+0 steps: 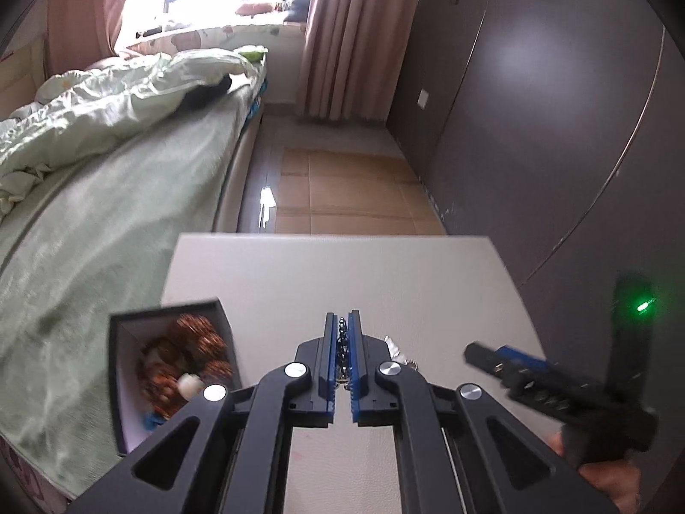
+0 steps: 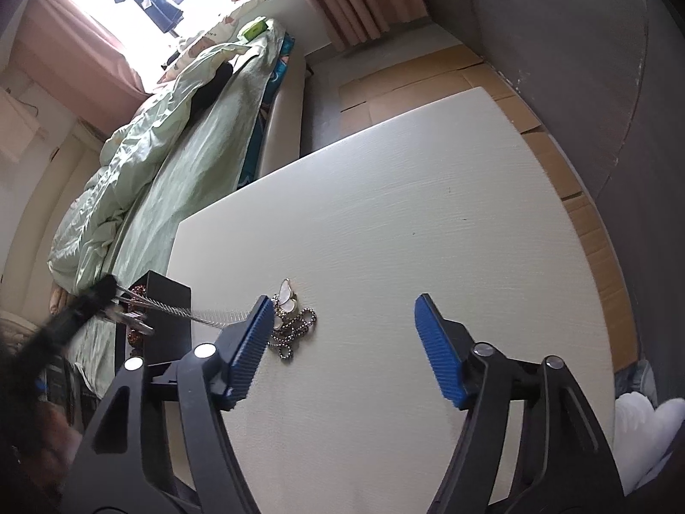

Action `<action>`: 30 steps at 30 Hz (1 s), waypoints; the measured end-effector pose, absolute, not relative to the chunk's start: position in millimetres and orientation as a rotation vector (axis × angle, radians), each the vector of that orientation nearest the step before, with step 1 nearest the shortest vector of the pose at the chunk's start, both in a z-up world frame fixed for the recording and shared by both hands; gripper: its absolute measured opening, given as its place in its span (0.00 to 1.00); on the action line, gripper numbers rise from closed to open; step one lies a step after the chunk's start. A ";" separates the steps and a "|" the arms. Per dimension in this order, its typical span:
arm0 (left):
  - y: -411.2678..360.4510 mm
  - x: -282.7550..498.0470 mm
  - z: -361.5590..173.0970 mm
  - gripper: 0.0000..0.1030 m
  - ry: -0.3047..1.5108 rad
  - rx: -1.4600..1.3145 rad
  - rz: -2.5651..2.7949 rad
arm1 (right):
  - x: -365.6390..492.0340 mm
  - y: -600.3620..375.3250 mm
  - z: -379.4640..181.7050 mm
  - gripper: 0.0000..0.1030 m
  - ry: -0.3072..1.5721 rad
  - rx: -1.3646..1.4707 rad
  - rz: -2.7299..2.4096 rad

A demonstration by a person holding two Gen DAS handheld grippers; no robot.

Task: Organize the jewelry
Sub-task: 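Lift the silver chain with the left gripper and release it into the box, then close the right gripper on the white butterfly pendant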

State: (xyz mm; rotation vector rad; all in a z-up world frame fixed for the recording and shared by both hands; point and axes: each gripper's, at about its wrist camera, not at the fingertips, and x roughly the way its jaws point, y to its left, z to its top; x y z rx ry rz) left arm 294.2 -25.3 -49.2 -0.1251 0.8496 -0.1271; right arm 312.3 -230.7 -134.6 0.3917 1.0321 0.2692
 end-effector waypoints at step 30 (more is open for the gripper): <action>31.2 233.9 177.9 0.03 0.476 -0.060 -0.072 | 323.1 -121.6 -149.0 0.57 1.077 0.114 0.313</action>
